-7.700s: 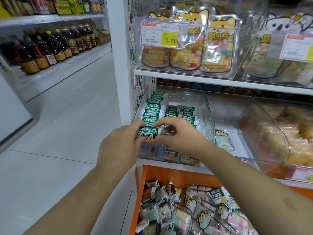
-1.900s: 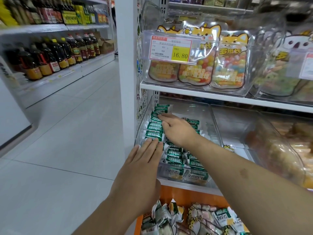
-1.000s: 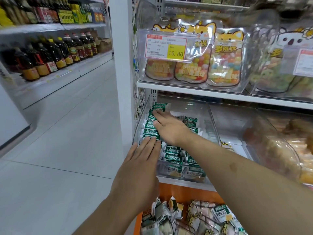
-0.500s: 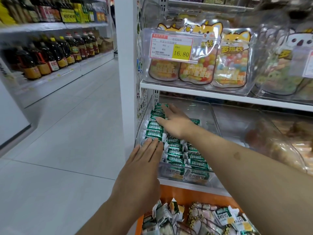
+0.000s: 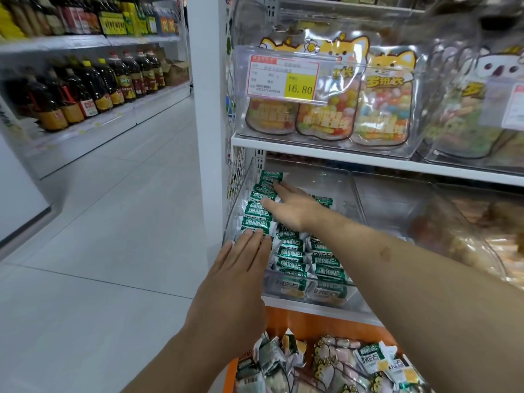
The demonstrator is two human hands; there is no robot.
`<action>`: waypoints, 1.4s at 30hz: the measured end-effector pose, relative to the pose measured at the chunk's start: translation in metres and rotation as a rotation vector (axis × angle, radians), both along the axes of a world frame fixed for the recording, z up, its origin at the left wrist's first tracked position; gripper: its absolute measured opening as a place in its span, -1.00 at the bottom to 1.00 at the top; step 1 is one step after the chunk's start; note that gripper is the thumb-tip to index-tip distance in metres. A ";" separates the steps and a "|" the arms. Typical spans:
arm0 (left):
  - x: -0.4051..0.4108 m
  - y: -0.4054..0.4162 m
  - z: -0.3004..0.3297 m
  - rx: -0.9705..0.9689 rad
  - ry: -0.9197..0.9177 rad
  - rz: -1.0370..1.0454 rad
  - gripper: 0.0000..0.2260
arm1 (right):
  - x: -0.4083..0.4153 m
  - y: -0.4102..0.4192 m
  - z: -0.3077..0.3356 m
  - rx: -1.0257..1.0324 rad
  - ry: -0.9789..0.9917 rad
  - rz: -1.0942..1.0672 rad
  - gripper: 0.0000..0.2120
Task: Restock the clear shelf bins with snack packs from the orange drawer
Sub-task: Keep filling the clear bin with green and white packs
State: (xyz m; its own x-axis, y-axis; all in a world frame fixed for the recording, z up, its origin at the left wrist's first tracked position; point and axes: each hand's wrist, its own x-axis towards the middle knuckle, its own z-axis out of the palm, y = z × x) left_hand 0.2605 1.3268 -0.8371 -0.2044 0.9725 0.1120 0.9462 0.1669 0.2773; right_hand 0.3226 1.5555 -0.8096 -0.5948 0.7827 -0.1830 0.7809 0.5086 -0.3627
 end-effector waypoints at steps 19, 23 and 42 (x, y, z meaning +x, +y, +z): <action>0.022 -0.045 0.035 0.113 -0.348 -0.004 -0.22 | 0.170 -0.166 0.033 0.060 0.426 -0.022 -0.53; 0.046 -0.066 0.026 0.085 -0.408 0.015 -0.33 | 0.212 -0.198 -0.001 -0.124 0.465 -0.122 -0.72; 0.100 -0.070 -0.172 -0.599 -0.292 0.144 -0.30 | 0.279 -0.200 -0.216 -0.362 -0.084 -0.289 -0.22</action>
